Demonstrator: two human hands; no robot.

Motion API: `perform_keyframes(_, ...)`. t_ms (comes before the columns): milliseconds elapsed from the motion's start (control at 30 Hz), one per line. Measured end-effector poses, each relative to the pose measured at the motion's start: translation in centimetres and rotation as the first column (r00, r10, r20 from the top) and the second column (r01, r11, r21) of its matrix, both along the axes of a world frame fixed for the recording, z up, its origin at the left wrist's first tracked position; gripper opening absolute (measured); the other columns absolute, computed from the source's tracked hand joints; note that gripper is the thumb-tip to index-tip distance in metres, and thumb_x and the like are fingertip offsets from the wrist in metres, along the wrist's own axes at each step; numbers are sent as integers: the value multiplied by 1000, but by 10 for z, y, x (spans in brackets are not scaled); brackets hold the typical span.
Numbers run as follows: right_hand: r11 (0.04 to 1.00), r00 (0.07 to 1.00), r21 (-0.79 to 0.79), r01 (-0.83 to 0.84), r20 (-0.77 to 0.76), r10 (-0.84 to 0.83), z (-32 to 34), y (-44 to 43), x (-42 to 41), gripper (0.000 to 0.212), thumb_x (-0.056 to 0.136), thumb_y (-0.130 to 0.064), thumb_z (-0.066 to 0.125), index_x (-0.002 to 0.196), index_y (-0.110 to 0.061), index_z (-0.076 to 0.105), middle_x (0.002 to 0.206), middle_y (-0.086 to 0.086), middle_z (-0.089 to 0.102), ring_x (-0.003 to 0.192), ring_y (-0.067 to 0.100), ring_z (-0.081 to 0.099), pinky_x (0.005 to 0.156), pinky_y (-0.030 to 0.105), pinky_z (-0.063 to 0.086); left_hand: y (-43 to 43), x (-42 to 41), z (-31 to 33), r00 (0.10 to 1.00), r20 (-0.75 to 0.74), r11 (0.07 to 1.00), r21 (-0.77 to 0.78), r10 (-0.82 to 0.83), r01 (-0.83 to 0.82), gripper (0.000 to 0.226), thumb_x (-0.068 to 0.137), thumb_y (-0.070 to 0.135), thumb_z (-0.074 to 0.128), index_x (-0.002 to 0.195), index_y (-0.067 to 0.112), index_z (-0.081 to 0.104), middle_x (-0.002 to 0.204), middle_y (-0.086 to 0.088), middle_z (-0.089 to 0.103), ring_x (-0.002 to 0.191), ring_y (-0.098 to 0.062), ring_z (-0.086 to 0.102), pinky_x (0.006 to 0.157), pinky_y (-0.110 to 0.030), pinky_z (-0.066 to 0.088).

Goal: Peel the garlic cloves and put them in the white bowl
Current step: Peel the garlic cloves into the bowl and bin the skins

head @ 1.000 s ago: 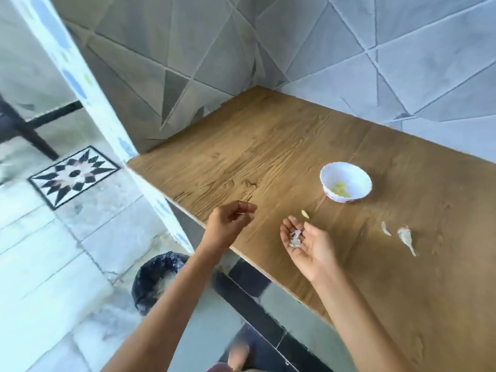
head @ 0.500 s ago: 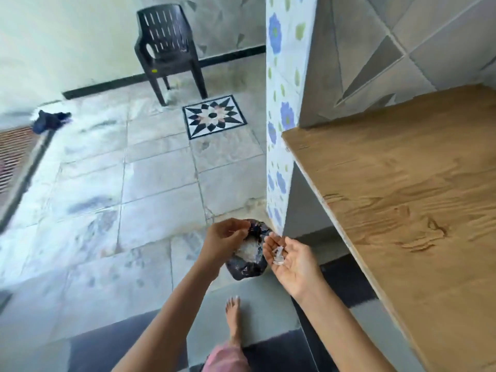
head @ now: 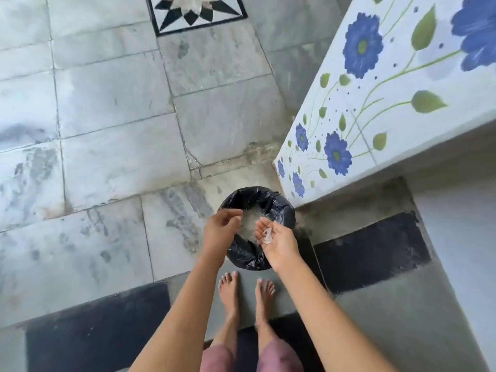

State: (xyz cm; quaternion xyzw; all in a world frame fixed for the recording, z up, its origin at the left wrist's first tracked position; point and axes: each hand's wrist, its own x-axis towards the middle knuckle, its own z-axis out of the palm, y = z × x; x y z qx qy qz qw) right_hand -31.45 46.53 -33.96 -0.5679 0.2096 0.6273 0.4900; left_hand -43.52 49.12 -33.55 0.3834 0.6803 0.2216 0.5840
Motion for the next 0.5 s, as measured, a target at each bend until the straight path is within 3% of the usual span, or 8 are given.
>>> perform_keyframes(67, 998, 999, -54, -22, 37, 24, -68, 23, 1, 34, 102, -8, 28, 84, 0, 55, 79, 12, 56, 71, 17, 55, 64, 22, 47, 16, 9, -65, 1000, -13, 999, -49, 12, -12, 18, 91, 2, 53, 94, 10, 69, 76, 0, 63, 72, -14, 56, 72, -25, 51)
perform_keyframes(167, 990, 995, -128, -67, 70, 76, -157, 44, 7, 30, 101, -6, 31, 84, 0, 55, 78, 11, 55, 68, 16, 54, 59, 20, 47, 32, 15, -156, 990, -77, 991, -63, -121, 117, 24, 88, 6, 55, 86, 26, 68, 79, 5, 68, 76, -17, 62, 79, -34, 54)
perform_keyframes(267, 977, 988, -171, -132, 59, 143, -217, 50, 8, 23, 102, -11, 35, 115, -3, 52, 81, 8, 54, 66, 15, 51, 55, 22, 44, 38, 17, -230, 955, -146, 966, -69, -258, 250, 22, 88, 8, 54, 92, 23, 70, 86, 2, 69, 78, -18, 62, 74, -28, 51)
perform_keyframes(333, 967, 978, -152, -204, 2, 207, -232, 49, 11, 35, 103, -32, 33, 130, -12, 45, 87, 6, 55, 74, 16, 54, 60, 26, 44, 41, 17, -257, 939, -174, 955, -67, -297, 289, 21, 90, 9, 53, 96, 20, 70, 87, 0, 68, 70, -14, 57, 63, -24, 46)
perform_keyframes(433, 967, 975, -126, -221, -44, 217, -251, 43, 20, 56, 101, -48, 28, 138, -8, 41, 97, 8, 59, 80, 20, 57, 64, 30, 44, 38, 17, -283, 939, -169, 954, -79, -299, 289, 20, 91, 9, 52, 96, 20, 69, 83, 2, 66, 58, -7, 48, 52, -18, 38)
perform_keyframes(500, 971, 979, -128, -203, -51, 198, -253, 40, 24, 62, 100, -50, 26, 143, -6, 34, 124, 13, 55, 77, 19, 53, 61, 29, 41, 33, 17, -288, 942, -163, 955, -79, -295, 286, 20, 92, 11, 52, 96, 21, 68, 82, 3, 65, 59, -8, 50, 53, -19, 39)
